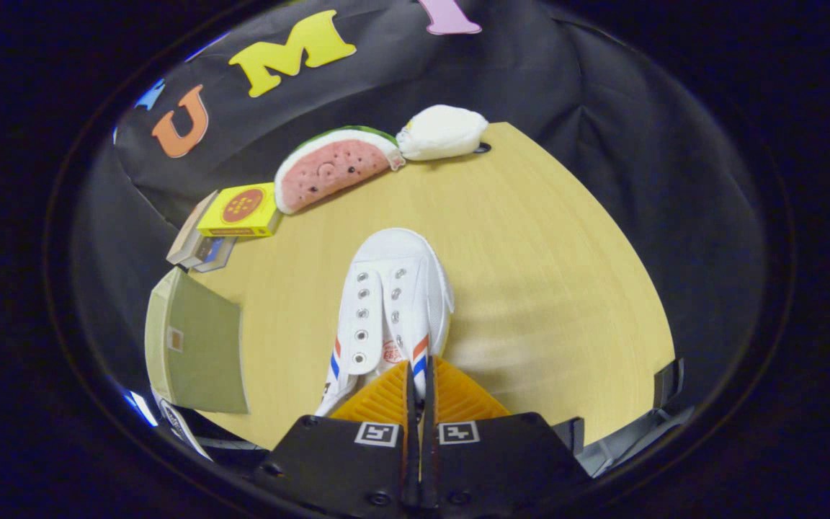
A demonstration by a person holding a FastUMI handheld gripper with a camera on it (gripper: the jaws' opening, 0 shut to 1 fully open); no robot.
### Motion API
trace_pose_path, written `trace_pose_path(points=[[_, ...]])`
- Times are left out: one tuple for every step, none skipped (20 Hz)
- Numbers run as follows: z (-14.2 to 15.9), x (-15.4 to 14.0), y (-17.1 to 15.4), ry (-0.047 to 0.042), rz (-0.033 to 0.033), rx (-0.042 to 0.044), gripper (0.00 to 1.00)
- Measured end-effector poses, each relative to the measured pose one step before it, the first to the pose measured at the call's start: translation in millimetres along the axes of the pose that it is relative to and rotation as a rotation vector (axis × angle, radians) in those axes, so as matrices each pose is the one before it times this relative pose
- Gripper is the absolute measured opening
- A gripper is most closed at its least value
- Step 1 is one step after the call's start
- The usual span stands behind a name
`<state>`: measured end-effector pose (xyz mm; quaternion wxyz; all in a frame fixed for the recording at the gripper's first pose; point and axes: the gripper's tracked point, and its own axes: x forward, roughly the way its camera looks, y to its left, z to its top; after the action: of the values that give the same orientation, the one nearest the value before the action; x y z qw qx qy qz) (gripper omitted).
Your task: Open the storage box then place both shoes into the box .Put the left shoe in first, then the right shoe, with the right side of both shoes facing outward in a uniform manner.
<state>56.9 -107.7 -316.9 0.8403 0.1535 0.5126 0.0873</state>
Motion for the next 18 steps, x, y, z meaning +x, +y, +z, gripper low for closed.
trace_pose_path(points=[[1.24, -9.53, 23.95, -0.0097, 0.01643, -0.00145, 0.07], [1.65, -8.72, 25.5, -0.01131, 0.01837, 0.00335, 0.07], [1.27, -7.58, 27.15, -0.00897, 0.01652, 0.0019, 0.07], [0.8, -6.05, 27.26, -0.00975, 0.016, -0.00207, 0.06], [0.67, -5.15, 28.09, -0.0113, 0.015, -0.00349, 0.06], [0.69, -4.43, 27.68, -0.01415, 0.01648, -0.00536, 0.06], [0.45, -2.63, 28.18, -0.0137, 0.017, -0.00322, 0.06], [-1.29, 0.27, 27.22, -0.01281, 0.01577, -0.00185, 0.06], [-2.4, 1.71, 25.15, -0.01126, 0.01118, -0.00765, 0.06], [-2.84, 2.95, 23.08, -0.00765, 0.00589, -0.01093, 0.06], [-4.35, 4.55, 20.9, -0.00246, 0.00223, -0.01585, 0.06], [-4.96, 5.75, 18.53, -0.00022, 0.00264, -0.01533, 0.06], [-6.73, 6.97, 16.85, 0.00492, 0.0015, -0.00889, 0.07], [-7.14, 8.05, 13.88, 0.00591, 0.00101, -0.00478, 0.07], [-7.13, 8.66, 11.81, 0.00699, -0.00066, -0.0048, 0.06], [-7.89, 9.76, 8.33, 0.0105, -0.00689, -0.00942, 0.06], [-6.81, 8.66, 6.39, 0.00611, -0.01017, -0.01218, 0.07], [-7.06, 8.21, 4.22, 0.00499, -0.01236, -0.01499, 0.06]])
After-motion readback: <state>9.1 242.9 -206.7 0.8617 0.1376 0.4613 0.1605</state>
